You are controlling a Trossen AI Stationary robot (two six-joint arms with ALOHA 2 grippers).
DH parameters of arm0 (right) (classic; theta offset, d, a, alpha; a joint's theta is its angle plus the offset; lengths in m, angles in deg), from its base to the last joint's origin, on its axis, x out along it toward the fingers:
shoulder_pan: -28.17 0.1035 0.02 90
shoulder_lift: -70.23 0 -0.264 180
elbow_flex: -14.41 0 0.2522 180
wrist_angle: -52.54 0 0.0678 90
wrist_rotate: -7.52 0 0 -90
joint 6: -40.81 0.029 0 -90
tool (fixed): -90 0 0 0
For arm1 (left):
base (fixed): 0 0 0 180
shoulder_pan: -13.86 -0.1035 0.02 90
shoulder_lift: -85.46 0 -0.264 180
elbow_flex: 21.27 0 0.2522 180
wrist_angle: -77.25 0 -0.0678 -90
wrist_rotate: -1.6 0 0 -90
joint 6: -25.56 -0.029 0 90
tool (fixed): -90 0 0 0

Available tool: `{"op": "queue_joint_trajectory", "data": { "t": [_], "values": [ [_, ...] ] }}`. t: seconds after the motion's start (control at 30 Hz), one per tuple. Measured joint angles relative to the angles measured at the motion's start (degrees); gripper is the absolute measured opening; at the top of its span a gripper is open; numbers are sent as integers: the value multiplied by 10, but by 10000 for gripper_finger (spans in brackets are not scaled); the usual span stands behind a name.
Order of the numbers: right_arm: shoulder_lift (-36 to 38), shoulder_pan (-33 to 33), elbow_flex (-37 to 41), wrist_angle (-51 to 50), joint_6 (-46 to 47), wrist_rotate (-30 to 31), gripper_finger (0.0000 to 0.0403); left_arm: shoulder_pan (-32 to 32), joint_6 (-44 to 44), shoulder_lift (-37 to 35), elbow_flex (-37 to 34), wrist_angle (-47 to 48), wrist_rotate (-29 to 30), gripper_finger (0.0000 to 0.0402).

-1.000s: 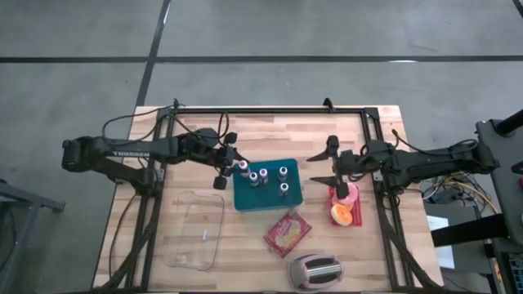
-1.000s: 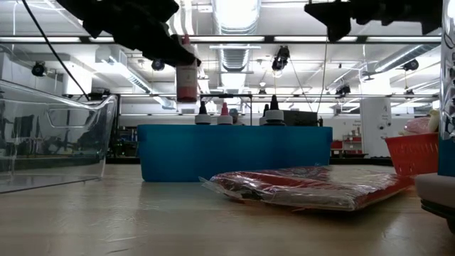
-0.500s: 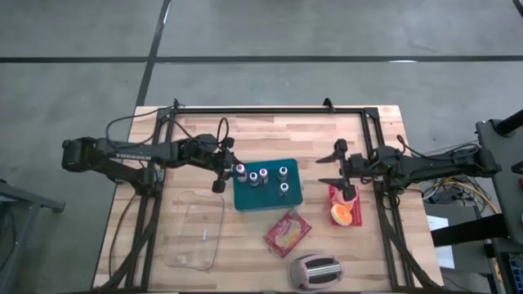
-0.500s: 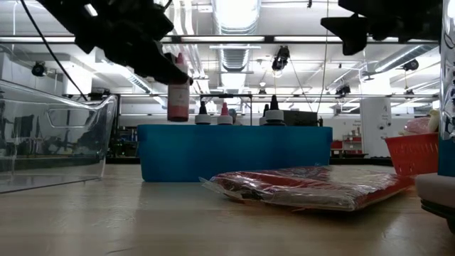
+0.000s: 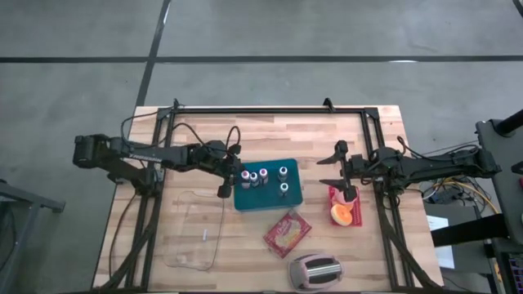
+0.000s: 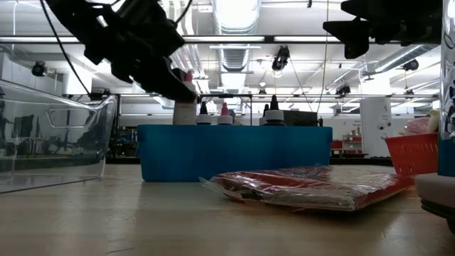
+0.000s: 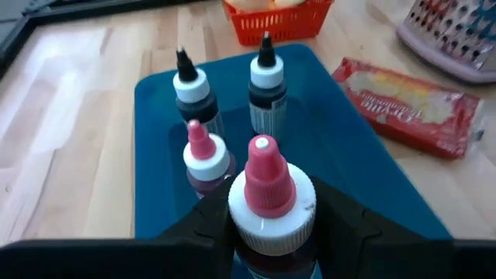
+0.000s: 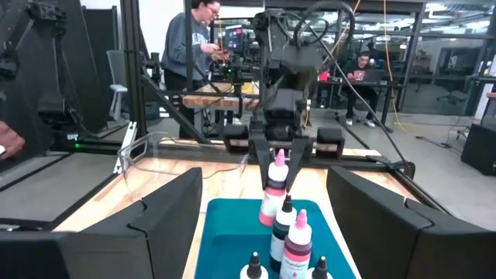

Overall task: Pick & Place Food Item
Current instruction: Put the pink food coloring bottle into the blue bin

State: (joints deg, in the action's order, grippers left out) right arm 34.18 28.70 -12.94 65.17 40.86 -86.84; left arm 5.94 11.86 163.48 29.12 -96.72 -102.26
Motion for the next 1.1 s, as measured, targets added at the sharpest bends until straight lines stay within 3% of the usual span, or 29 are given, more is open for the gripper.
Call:
{"op": "queue_joint_trajectory", "data": {
  "t": [0.3,1.1],
  "values": [
    [0,0,0,0,0,0,269,12,4,43,-3,-34,7,126],
    [0,0,0,-9,-2,-2,269,105,43,49,-6,-66,94,126]
  ]
}}
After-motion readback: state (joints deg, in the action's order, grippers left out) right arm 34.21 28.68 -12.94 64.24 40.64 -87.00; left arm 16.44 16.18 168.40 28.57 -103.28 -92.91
